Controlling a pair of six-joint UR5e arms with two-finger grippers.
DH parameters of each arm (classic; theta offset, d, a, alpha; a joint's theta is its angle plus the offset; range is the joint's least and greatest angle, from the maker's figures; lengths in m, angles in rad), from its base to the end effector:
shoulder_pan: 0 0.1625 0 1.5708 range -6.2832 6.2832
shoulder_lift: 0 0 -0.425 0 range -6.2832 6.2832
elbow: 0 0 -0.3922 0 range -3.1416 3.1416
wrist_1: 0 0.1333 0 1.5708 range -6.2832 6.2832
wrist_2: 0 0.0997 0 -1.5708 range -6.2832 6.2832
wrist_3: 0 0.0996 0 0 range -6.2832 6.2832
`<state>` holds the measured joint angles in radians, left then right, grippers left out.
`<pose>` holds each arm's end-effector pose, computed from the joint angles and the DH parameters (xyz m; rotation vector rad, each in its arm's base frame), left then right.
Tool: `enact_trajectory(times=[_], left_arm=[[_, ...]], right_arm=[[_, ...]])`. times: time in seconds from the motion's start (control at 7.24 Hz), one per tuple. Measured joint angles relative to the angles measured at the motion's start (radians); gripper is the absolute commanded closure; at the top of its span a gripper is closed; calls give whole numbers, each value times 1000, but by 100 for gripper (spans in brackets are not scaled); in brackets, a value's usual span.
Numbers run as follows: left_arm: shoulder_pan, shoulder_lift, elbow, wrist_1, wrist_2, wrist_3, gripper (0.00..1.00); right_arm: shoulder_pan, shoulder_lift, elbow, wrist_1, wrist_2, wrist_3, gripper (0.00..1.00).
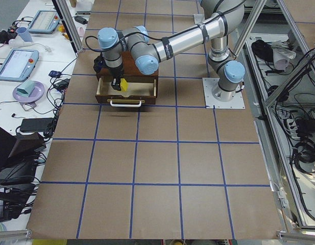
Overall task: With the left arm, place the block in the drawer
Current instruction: 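Carry the yellow cube over the open drawer with the left gripper, then lower the cube into the drawer and open the left gripper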
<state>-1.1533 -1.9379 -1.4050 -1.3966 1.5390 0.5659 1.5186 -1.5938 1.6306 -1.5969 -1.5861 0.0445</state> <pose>0.1322 -0.6347 0.3785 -0.2292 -3.0923 -0.0138 0.1065 -0.4870 0.4723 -0.1510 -3.1226 -0.0168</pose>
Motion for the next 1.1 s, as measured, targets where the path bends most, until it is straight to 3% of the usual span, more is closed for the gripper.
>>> enact_trajectory(times=[1.1], left_arm=[[4, -25, -83, 64, -29, -22, 100]], right_arm=[[0, 0, 0, 0, 0, 0, 0]])
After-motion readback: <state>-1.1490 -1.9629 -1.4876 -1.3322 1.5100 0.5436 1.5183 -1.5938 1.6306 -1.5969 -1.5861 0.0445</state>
